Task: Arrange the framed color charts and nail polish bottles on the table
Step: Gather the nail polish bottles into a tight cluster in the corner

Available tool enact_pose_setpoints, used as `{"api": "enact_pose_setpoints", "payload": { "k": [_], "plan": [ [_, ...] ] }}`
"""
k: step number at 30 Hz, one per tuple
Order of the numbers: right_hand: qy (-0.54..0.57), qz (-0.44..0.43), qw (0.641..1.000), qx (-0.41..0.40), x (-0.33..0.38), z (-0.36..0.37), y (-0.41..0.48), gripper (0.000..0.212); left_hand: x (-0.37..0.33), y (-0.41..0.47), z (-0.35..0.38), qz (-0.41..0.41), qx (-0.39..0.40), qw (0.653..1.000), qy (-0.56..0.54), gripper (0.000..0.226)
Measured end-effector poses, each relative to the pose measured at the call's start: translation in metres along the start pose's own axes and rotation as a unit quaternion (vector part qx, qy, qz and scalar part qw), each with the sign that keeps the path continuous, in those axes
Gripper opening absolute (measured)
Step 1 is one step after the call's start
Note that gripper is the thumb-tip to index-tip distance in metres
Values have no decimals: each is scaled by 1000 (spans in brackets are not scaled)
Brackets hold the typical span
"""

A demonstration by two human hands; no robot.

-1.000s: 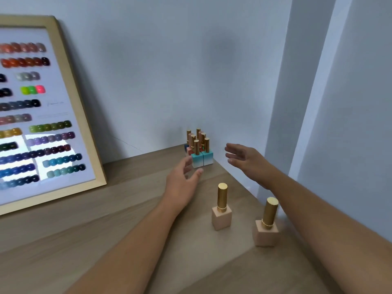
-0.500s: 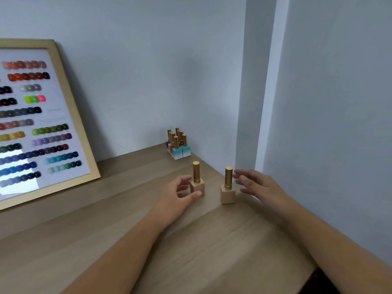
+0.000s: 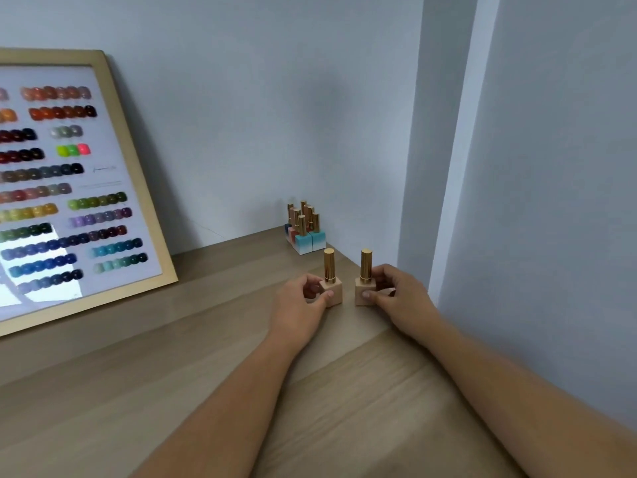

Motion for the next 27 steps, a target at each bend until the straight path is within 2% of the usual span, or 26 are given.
{"api": "enact_pose_setpoints", "payload": {
  "k": [5,10,19,27],
  "plan": [
    [1,6,1000,-27,-3,17,44,29,10,36,-1,-22,-36,999,13,15],
    [7,4,999,-48,-6,33,82,30,21,71,1,-39,-62,997,24,21],
    [-3,-13,999,-30,-9,59,135,29,25,111,5,-45,-94,994,45,30],
    [23,-15,999,-30,-13,63,150,32,28,117,4,-55,-127,989,48,28]
  ]
}}
Point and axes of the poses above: each hand's wrist, its own y-axis towards the middle knuckle, its own z-axis out of the palm, x = y × z, the point moved 4 cm from there along y, towards the middle knuckle, and after that the axes turned 4 degrees about -y, right-handed, at the moved point
